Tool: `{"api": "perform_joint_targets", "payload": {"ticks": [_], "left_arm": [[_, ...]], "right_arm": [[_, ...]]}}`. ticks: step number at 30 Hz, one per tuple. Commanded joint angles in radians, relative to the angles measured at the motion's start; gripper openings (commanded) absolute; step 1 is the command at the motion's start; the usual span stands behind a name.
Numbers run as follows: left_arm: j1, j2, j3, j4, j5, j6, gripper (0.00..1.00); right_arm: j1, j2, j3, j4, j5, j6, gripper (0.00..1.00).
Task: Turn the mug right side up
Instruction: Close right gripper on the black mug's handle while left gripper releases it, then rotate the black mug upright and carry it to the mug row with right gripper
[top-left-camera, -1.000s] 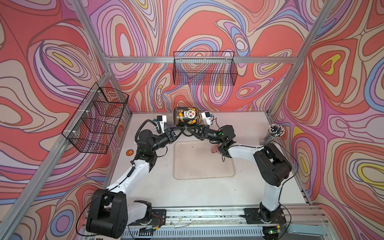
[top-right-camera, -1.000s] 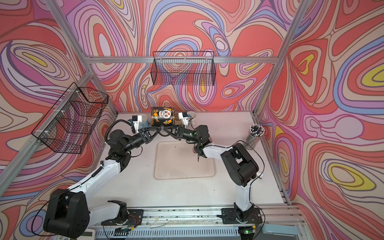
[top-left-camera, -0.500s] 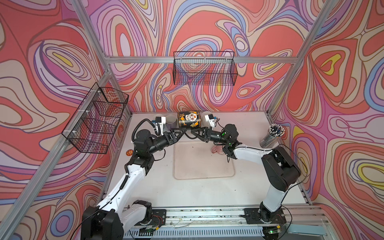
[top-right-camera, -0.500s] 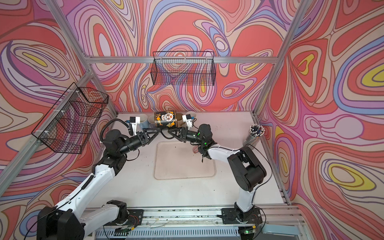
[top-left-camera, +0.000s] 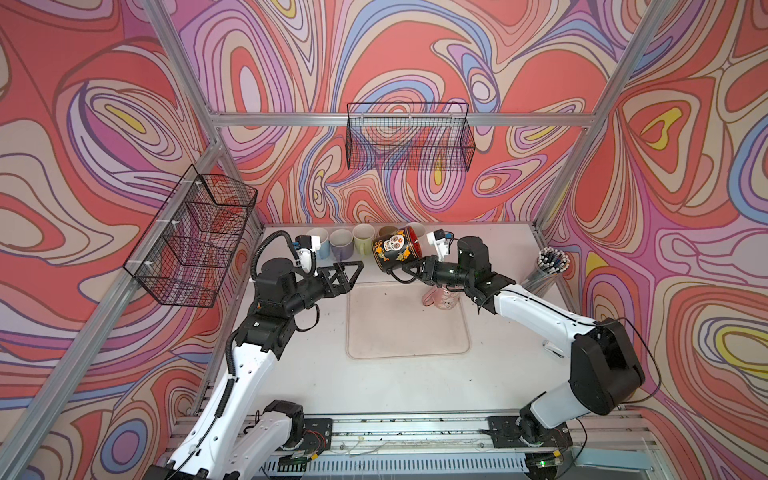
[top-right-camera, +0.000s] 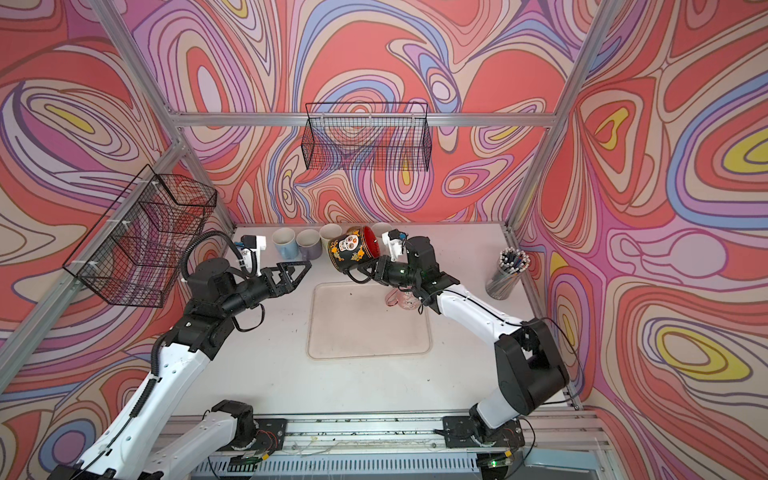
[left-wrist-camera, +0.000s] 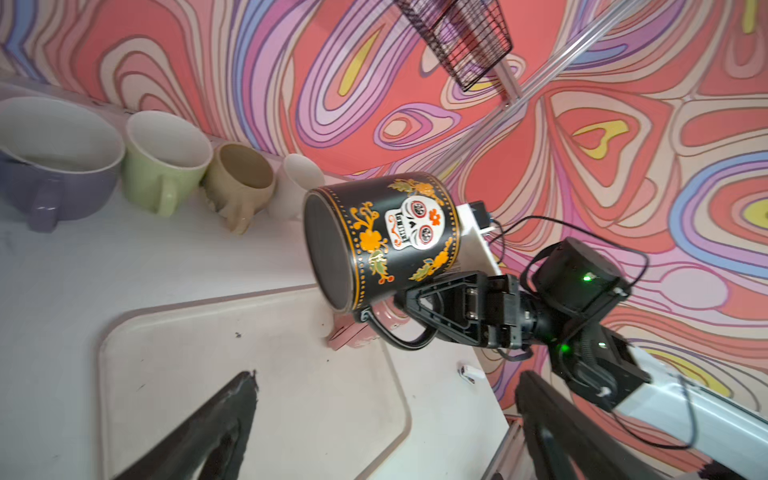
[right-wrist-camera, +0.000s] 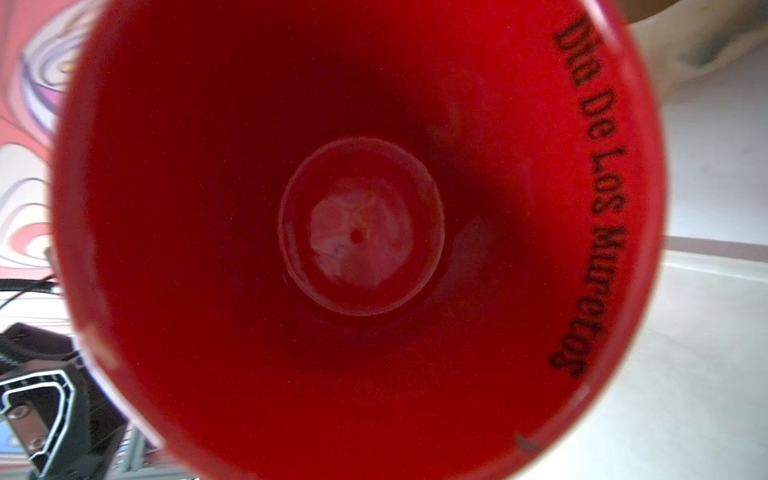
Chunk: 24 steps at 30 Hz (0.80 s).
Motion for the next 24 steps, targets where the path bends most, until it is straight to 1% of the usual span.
{"api": "perform_joint_targets", "payload": {"ticks": [1,6,9,12,18,22,24], "left_arm": [[0.001,0.001,0.070,-0.191,-0.139,0.080,1.00],[0.001,0.023,0.142,-0.333,-0.277,0.137,1.00],[0.000,0.030,0.168,-0.384,-0.325,0.163,1.00],[0.000,0.031,0.163,-0.394,-0.352,0.158,1.00],[0.000,0.051,0.126,-0.370,-0.334,0.155,1.00],[0.000,0.069,0.107,-0.349,-0.250,0.172,1.00],[0.000,0.075,0.104,-0.347,-0.230,0.181,1.00]], "right_arm": [[-0.004,-0.110,0.121,-0.157,0.133,-0.219,0.00],[-0.004,-0.142,0.191,-0.351,0.258,-0.328,0.00],[-0.004,-0.145,0.234,-0.442,0.327,-0.369,0.00],[-0.005,-0.138,0.286,-0.532,0.385,-0.411,0.00],[-0.005,-0.112,0.398,-0.689,0.551,-0.499,0.00],[-0.010,-0.068,0.472,-0.770,0.619,-0.534,0.00],[-0.015,-0.037,0.513,-0.804,0.651,-0.545,0.00]]}}
